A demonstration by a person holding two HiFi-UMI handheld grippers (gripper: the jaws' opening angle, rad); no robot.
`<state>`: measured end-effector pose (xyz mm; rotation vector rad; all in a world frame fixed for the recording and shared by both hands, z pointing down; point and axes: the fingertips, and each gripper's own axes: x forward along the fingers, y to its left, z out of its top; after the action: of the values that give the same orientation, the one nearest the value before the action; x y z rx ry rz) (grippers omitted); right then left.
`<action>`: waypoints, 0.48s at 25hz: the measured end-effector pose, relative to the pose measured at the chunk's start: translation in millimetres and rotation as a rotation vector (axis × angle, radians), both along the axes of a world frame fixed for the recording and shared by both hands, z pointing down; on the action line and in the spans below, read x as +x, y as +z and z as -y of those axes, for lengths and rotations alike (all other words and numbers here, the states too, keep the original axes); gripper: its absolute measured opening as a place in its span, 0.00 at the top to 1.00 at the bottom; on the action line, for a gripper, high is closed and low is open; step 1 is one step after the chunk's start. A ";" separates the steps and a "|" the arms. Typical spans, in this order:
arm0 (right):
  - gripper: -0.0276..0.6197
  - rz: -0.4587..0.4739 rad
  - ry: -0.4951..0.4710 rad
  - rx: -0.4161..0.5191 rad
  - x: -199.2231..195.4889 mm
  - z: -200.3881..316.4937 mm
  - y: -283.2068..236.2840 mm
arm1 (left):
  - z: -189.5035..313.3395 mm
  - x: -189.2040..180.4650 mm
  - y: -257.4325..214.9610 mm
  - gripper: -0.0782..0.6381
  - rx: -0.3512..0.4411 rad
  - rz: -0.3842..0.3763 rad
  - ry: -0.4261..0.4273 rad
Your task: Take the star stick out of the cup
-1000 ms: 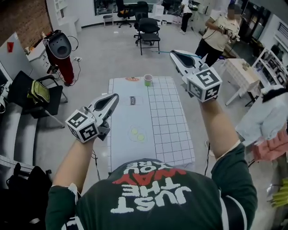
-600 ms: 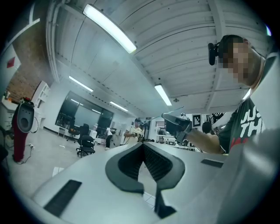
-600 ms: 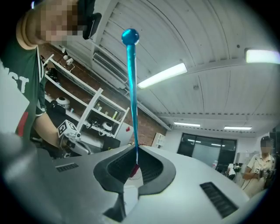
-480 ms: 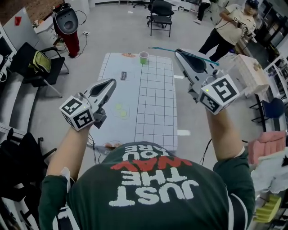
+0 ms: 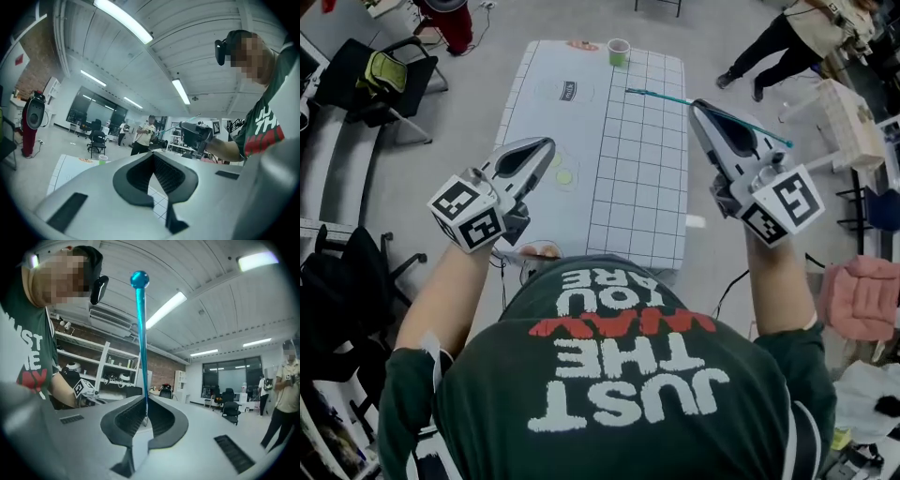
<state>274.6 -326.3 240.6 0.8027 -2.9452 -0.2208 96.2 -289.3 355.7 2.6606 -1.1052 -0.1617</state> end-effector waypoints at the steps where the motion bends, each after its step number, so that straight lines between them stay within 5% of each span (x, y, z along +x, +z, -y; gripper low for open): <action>1: 0.89 0.003 0.008 -0.028 -1.7 0.6 11.2 | 0.0 -3.5 8.2 0.88 -0.005 -0.005 0.013; 12: 0.89 0.080 0.086 -0.382 -34.6 -26.8 156.1 | -26.3 -36.4 125.3 0.88 -0.189 -0.032 0.114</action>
<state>240.0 -299.5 396.7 0.8898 -2.8754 0.3766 59.7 -263.0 481.0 2.5341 -0.9075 -0.0742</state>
